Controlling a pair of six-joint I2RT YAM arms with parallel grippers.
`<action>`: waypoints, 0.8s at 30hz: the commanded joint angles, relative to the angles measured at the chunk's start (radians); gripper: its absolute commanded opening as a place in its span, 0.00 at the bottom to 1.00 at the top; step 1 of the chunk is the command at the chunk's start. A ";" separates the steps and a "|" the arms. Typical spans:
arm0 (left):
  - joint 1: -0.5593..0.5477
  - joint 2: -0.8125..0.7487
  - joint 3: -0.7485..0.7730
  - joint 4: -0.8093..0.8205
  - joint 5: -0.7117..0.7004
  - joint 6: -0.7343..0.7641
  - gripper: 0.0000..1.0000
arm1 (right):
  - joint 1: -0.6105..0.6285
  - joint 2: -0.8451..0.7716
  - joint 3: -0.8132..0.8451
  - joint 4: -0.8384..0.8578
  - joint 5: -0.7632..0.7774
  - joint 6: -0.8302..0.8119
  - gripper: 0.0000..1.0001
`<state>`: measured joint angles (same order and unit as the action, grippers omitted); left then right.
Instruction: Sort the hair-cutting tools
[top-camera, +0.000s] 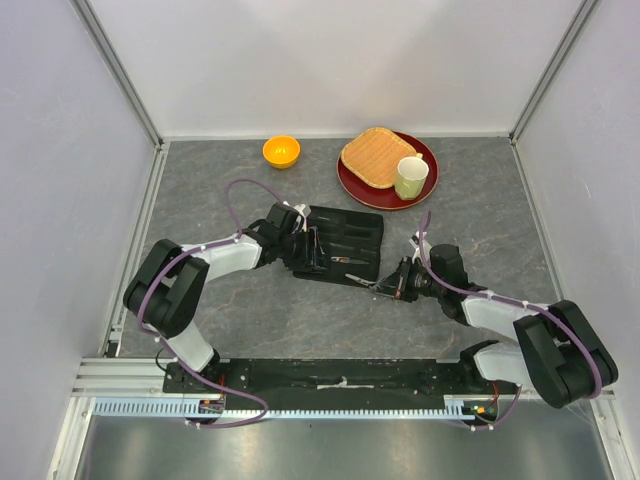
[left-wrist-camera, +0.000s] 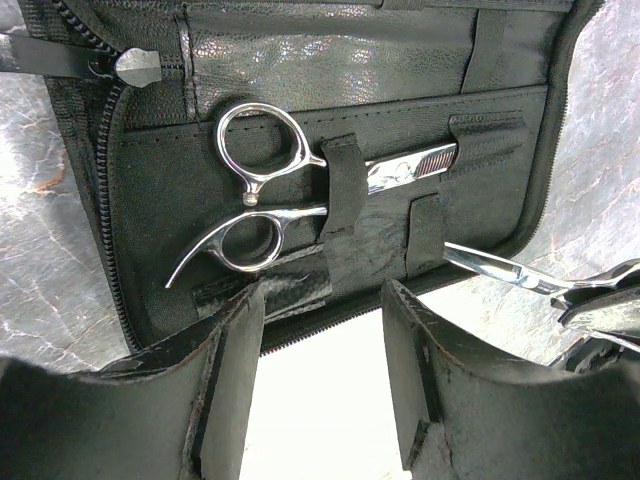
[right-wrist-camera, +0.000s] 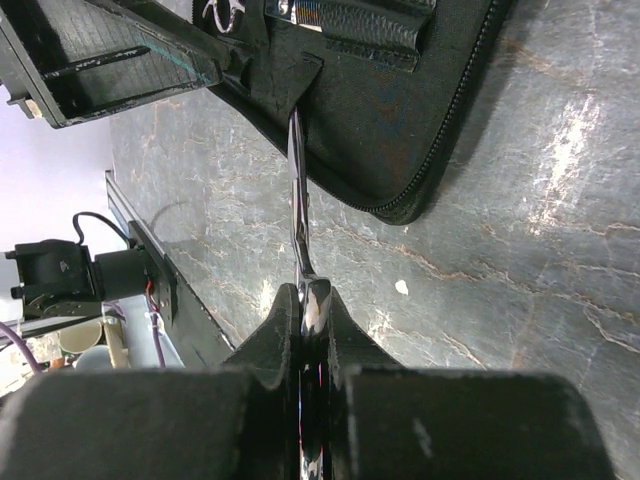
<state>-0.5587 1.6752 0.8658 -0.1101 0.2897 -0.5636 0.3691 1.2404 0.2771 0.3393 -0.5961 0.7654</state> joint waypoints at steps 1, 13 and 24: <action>-0.026 0.040 -0.021 -0.076 0.003 0.031 0.57 | 0.005 0.017 -0.022 0.222 -0.068 0.061 0.00; -0.026 0.040 -0.024 -0.071 0.011 0.031 0.57 | 0.005 0.039 -0.006 0.265 -0.108 0.048 0.00; -0.027 0.044 -0.024 -0.069 0.016 0.030 0.57 | 0.007 0.111 0.024 0.346 -0.122 0.029 0.00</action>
<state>-0.5587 1.6752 0.8658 -0.1101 0.2909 -0.5636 0.3691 1.3464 0.2481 0.5308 -0.6350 0.8093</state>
